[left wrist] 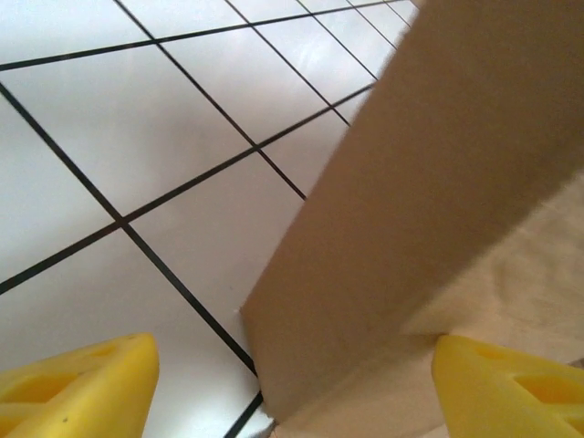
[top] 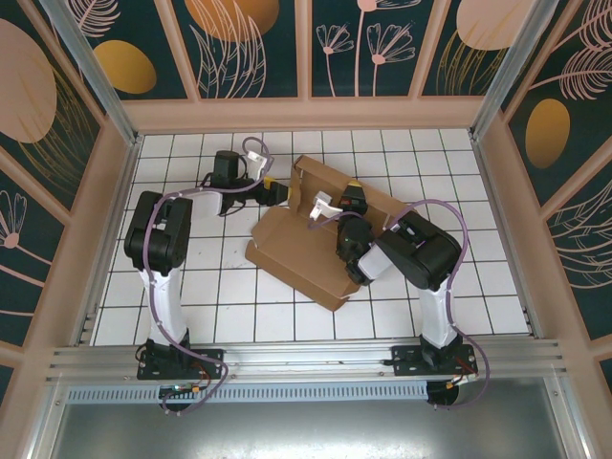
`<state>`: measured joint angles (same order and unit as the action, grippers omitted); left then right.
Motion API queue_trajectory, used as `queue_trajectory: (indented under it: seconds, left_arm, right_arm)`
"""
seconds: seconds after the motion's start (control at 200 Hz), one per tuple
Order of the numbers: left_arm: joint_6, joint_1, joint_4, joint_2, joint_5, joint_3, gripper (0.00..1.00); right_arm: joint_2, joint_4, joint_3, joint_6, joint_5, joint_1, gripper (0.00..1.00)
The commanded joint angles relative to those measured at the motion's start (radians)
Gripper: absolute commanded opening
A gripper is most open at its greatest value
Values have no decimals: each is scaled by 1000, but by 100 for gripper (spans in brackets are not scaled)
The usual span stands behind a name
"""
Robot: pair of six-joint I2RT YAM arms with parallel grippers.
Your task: Fold the paper box
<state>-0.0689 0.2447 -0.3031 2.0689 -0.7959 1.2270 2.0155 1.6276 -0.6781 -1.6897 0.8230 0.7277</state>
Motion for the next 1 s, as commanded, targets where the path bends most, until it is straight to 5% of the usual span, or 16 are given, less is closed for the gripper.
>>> queue_trajectory:
  seconds: [0.0,0.996]
  left_arm:
    - [56,10,-40,-55,-42,-30,81]
    - [48,36,19,42,-38,86,50]
  right_arm:
    - [28,29,-2,33,27,18,0]
    - [73,66,-31,-37,-5,25,0]
